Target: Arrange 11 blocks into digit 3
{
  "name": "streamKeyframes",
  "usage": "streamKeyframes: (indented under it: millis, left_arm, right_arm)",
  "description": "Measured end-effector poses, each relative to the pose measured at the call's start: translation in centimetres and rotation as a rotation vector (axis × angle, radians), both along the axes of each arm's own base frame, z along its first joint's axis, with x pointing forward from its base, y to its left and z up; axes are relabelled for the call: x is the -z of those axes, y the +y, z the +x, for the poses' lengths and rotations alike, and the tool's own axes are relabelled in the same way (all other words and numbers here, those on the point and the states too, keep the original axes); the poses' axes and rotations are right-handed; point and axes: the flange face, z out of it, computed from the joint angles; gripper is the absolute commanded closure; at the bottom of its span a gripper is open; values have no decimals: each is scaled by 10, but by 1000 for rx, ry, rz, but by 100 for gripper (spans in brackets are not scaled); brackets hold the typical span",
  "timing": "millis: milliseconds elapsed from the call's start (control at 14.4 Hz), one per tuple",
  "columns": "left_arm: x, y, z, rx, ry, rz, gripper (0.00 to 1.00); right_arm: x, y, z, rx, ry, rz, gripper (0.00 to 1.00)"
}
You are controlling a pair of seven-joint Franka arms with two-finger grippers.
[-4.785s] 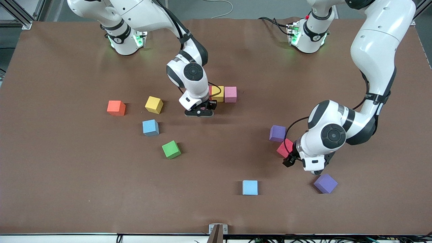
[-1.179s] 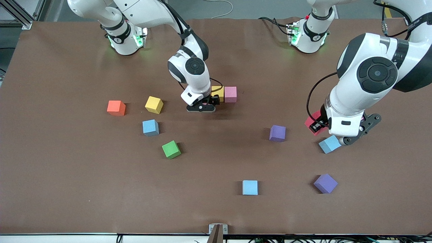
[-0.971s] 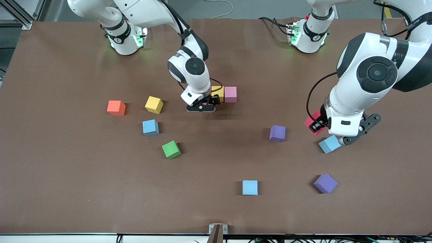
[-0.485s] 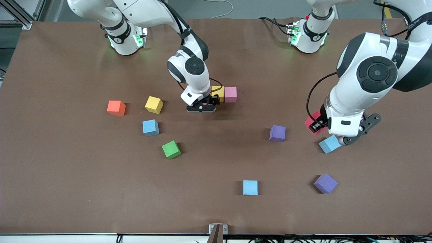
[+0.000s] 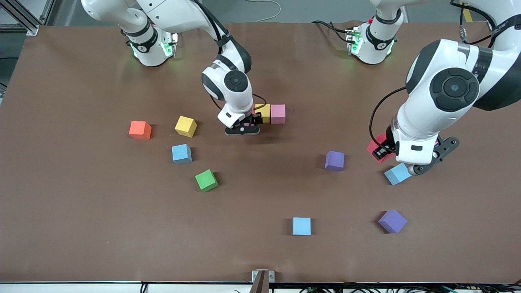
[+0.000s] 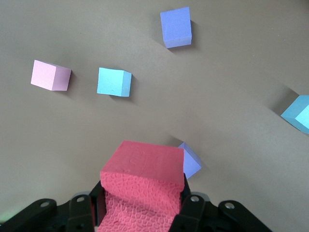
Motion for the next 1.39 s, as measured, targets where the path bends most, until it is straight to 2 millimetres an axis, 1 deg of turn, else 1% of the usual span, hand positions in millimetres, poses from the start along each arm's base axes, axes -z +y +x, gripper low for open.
streamKeyframes:
  millis: [416, 555, 624, 763, 901, 971, 1040, 1109, 1179, 1248, 1318, 1387]
  left_arm:
    - [0, 0, 0, 0, 0, 0, 70]
    - [0, 0, 0, 0, 0, 0, 70]
    - [0, 0, 0, 0, 0, 0, 70]
    - [0, 0, 0, 0, 0, 0, 70]
    - [0, 0, 0, 0, 0, 0, 70]
    - [0, 0, 0, 0, 0, 0, 70]
    - [0, 0, 0, 0, 0, 0, 70]
    - [0, 0, 0, 0, 0, 0, 70]
    - [0, 0, 0, 0, 0, 0, 70]
    - [0, 0, 0, 0, 0, 0, 70]
    - [0, 0, 0, 0, 0, 0, 70]
    - [0, 0, 0, 0, 0, 0, 70]
  right_arm:
    - [-9, 2, 2, 10, -10, 10, 0]
    - [-23, 6, 10, 23, -31, 31, 0]
    - [-34, 5, 15, 33, -44, 44, 0]
    - [-59, -4, 28, 72, -56, 64, 0]
    - [-90, -21, 44, 121, -66, 75, 0]
    - [-106, -35, 54, 159, -69, 76, 0]
    - [-119, -56, 68, 203, -69, 70, 0]
    - [-128, -80, 84, 246, -68, 64, 0]
    - [-132, -105, 100, 281, -68, 60, 0]
    - [-132, -125, 111, 297, -65, 54, 0]
    - [-128, -137, 116, 307, -56, 46, 0]
    - [-122, -143, 115, 314, -44, 35, 0]
